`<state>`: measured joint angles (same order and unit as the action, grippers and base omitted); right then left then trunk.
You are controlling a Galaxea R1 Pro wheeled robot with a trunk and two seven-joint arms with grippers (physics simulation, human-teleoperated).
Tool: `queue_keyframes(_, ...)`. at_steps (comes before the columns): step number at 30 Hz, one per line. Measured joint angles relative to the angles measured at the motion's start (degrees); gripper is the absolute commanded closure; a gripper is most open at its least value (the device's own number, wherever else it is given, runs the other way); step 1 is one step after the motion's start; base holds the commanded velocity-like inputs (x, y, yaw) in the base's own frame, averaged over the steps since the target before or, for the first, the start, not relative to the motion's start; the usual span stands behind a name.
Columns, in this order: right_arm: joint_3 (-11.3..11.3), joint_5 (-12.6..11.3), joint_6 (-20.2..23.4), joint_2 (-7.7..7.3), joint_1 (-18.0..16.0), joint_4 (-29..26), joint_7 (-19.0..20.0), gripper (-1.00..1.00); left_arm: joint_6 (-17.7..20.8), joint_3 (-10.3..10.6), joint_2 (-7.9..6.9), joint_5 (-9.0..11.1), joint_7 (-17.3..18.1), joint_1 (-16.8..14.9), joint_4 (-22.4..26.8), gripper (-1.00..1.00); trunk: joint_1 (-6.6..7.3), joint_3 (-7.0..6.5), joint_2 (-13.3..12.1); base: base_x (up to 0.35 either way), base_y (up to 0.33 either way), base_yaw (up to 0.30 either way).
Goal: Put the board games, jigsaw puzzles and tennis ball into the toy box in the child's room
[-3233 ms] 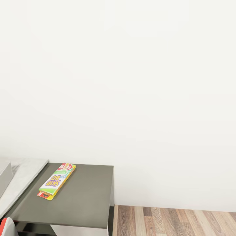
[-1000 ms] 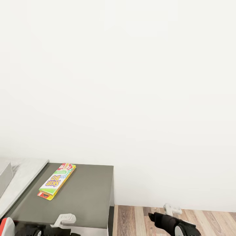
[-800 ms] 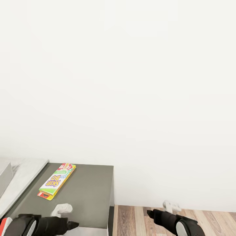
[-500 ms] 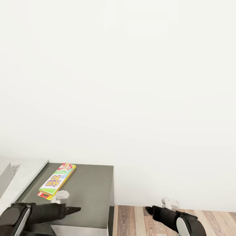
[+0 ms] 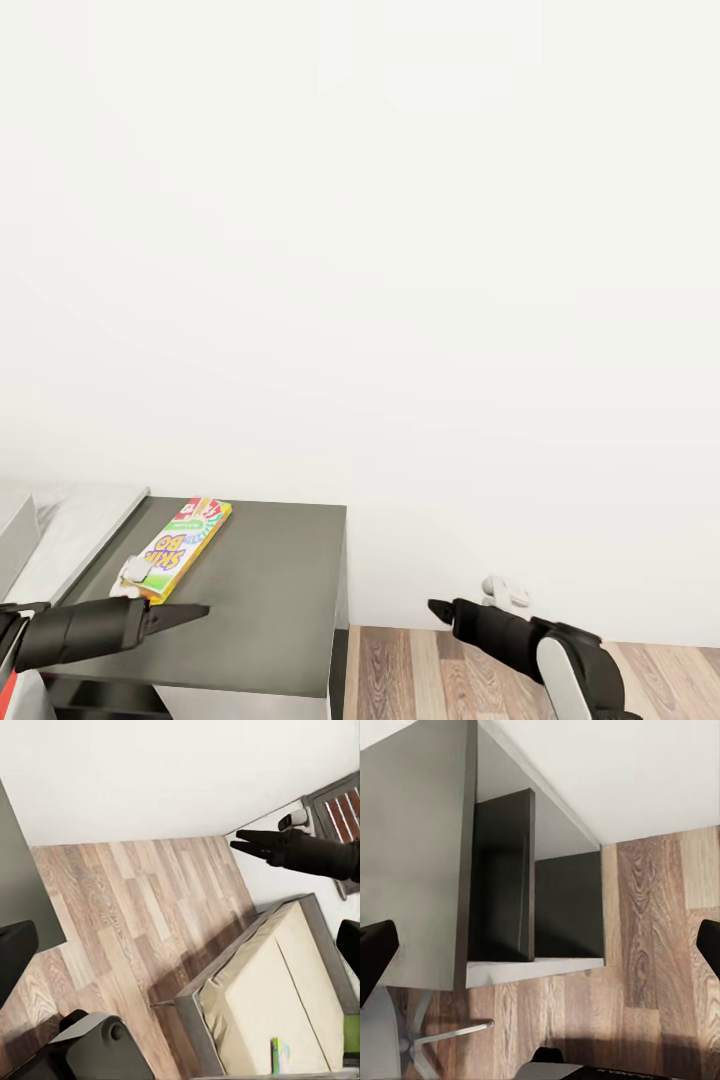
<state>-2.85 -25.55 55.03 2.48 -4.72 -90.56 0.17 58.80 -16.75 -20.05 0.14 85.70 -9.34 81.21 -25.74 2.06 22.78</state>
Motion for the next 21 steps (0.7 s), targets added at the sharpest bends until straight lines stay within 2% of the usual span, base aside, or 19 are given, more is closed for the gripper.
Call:
queue_keyframes(4,0.05,-0.75,0.1,-0.16,-0.02,-0.01,0.17,-1.0,-0.1,-0.12,0.08,0.16,0.8,-0.02,-0.01,-1.0,0.0,0.0,0.0,0.0,0.0,0.0)
queue_keyframes(15,-0.08,-0.91,0.19,-0.36,0.45,0.0,0.32,-1.0,0.41,-0.49,0.02,0.33,1.13,-0.02,-0.01,-1.0,0.0,0.0,0.0,0.0,0.0,0.0)
queue_keyframes(21,-0.16,-1.06,0.15,-0.16,-0.89,-0.01,0.85,-1.0,0.44,-0.38,-0.07,0.32,1.18,-0.02,-0.01,-1.0,0.0,0.0,0.0,0.0,0.0,0.0)
